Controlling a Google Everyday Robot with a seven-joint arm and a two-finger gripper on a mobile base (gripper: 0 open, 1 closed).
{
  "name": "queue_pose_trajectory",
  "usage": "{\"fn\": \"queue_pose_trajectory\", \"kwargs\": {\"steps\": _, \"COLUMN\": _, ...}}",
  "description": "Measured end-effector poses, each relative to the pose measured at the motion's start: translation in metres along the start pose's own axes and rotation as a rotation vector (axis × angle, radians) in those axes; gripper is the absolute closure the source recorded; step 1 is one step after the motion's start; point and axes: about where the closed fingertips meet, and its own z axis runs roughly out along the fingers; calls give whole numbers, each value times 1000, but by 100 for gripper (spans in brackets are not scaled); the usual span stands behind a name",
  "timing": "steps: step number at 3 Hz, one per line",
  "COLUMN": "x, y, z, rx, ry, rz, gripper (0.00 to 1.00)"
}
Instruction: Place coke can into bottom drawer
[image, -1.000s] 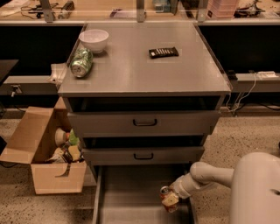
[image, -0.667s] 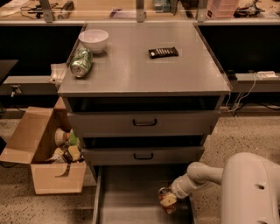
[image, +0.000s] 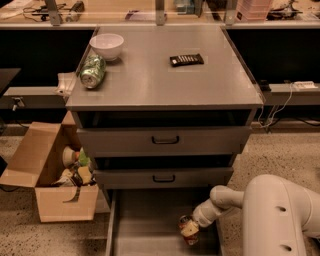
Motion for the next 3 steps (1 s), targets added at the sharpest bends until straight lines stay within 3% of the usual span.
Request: {"fn": "queue_pose_trajectory", "kwargs": {"steps": 3, "x": 0, "y": 0, "z": 0, "rx": 0, "ry": 0, "rz": 0, "gripper": 10}}
